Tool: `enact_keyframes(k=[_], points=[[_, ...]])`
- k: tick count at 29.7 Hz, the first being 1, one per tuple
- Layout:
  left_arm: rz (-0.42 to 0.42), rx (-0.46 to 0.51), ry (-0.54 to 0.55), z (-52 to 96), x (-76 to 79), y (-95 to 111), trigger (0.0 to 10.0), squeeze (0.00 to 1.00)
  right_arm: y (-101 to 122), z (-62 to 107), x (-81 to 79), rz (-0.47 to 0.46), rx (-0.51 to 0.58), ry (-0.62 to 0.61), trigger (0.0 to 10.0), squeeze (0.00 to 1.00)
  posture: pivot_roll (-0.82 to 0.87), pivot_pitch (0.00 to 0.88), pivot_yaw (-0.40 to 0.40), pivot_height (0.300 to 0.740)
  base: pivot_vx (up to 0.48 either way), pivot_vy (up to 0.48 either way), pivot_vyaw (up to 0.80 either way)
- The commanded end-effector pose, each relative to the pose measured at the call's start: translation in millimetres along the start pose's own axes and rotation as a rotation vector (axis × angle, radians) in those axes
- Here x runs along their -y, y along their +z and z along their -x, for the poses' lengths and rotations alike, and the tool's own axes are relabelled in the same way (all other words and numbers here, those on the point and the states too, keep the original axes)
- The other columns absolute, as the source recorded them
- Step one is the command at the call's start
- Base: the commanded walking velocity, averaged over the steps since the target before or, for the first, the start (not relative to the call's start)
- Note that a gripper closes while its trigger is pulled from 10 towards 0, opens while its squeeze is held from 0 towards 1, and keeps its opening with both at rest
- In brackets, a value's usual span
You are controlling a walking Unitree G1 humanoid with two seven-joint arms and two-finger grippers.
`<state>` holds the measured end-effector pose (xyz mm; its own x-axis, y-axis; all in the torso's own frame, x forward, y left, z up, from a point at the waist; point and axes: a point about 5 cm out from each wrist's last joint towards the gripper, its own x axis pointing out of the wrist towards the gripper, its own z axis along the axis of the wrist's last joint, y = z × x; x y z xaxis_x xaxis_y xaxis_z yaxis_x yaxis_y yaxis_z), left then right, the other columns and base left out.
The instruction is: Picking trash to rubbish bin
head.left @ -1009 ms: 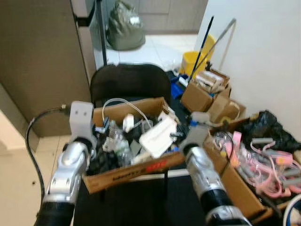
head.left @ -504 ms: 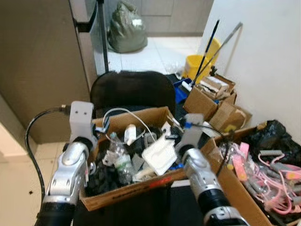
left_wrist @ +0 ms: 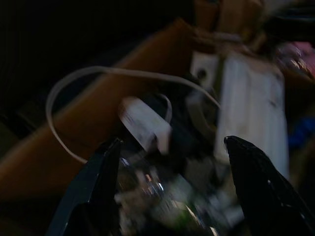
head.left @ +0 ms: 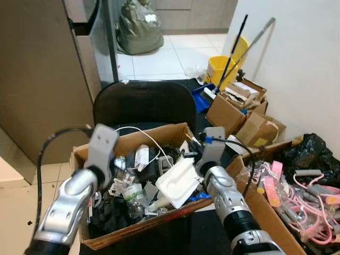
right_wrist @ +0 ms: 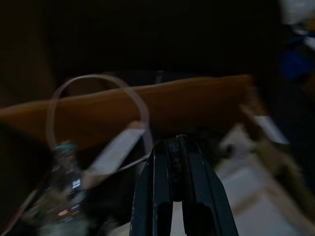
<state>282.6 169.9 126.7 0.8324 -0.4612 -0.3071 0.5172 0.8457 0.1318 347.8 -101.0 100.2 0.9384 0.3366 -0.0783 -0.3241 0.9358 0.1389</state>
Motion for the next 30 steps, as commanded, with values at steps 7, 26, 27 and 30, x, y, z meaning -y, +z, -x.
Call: enact_keyframes(k=[7,26,27,30], points=[[0.020,-0.064,-0.120,9.1,9.4,-7.2,10.0,0.00,-5.3,-4.4,-24.3,-0.085,-0.030,0.163,10.0,0.00,0.05,0.135,-0.020,0.740,0.000,0.000,0.00],[-0.031,-0.058,-0.170,3.6,18.0,2.7,10.0,0.00,16.8,8.9,22.5,-0.292,0.158,-0.038,10.0,0.00,0.03,0.135,-0.003,0.740,0.000,0.000,0.00],[-0.035,-0.064,-0.174,3.8,18.4,1.6,10.0,0.00,16.1,9.9,21.1,-0.290,0.158,-0.023,10.0,0.00,0.03,0.134,-0.002,0.740,0.000,0.000,0.00],[-0.037,-0.073,-0.172,3.9,18.1,-0.2,10.0,0.00,14.7,10.4,10.2,-0.300,0.151,0.060,10.0,0.00,0.03,0.131,-0.001,0.740,0.000,0.000,0.00]])
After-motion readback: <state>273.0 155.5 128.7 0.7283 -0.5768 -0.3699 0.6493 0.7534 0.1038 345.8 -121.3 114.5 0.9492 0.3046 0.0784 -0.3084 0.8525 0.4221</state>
